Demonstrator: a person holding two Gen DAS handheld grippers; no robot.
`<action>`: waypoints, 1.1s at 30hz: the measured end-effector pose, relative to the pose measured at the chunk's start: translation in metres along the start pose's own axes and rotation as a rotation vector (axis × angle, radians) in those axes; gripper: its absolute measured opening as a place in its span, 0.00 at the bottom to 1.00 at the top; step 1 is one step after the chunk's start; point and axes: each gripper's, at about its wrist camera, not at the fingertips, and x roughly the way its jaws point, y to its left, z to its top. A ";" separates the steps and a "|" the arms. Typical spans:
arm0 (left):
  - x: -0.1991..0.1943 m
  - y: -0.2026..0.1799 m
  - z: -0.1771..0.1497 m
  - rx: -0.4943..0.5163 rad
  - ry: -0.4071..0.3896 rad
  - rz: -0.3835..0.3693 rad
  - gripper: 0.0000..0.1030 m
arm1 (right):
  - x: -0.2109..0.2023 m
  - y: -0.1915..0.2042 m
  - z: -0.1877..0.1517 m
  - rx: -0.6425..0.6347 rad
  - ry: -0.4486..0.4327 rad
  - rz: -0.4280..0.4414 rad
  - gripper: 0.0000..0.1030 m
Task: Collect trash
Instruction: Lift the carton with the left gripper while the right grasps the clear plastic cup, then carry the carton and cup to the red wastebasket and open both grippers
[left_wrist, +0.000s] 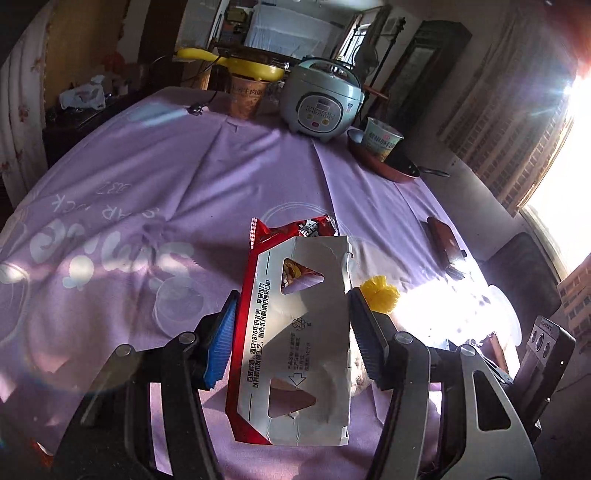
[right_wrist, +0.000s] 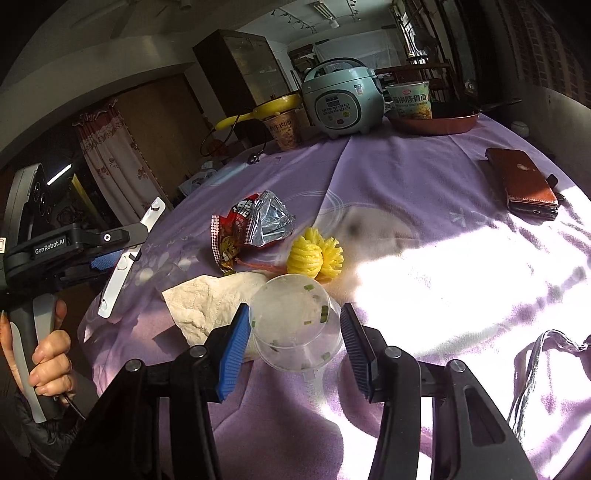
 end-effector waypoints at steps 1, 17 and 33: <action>-0.005 0.003 -0.001 -0.006 -0.009 0.001 0.56 | -0.004 0.000 0.002 0.001 -0.010 0.006 0.48; -0.099 0.073 -0.049 -0.110 -0.123 0.118 0.56 | -0.028 0.040 0.013 -0.024 -0.026 0.152 0.48; -0.210 0.230 -0.161 -0.466 -0.211 0.413 0.56 | -0.003 0.155 0.008 -0.220 0.071 0.281 0.48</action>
